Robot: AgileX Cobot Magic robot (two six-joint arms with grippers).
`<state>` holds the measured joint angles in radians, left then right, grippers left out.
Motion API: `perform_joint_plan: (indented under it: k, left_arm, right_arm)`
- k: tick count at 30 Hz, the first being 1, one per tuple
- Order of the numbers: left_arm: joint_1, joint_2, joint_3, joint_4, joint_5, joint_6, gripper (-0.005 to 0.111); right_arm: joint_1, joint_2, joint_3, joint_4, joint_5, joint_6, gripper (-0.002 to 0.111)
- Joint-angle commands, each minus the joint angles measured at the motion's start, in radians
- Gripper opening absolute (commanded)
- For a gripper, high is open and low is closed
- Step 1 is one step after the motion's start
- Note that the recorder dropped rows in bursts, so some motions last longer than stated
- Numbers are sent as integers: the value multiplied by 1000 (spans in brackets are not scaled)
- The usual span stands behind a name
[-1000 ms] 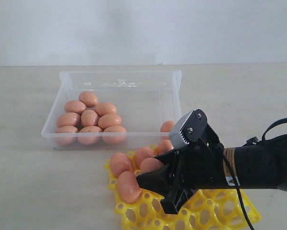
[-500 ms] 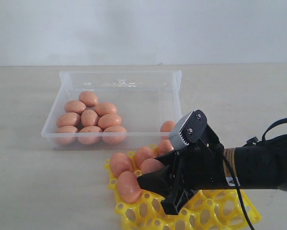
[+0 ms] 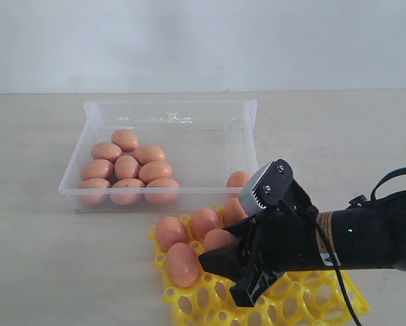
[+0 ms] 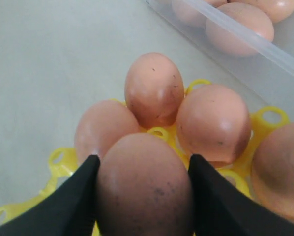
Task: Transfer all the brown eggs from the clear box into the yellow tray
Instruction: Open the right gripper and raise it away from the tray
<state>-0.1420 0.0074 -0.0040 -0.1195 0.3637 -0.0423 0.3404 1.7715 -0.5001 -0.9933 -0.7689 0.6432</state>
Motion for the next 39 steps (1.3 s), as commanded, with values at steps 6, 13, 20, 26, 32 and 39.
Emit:
perform_joint_plan:
  k: [6,13,20,26,32,39]
  left_arm:
    - [-2,4,4,4,-9,4,4]
    - [-2,4,4,4,-9,4,4]
    - [-2,4,4,4,-9,4,4]
    - [-2,4,4,4,-9,4,4]
    - [-2,4,4,4,-9,4,4]
    - [-2,4,4,4,-9,4,4]
  right_arm:
    - [8,0,-3,-18,-8,1,58]
    - [8,-7,-3,-7,-8,1,58]
    - [8,-7,-3,30,-13,-35,58]
    - [8,-80,-3,113,-12,-98,58]
    - [8,-217,-3,171,-12,-104,58]
    - [8,-400,-3,194,-3,-104,58]
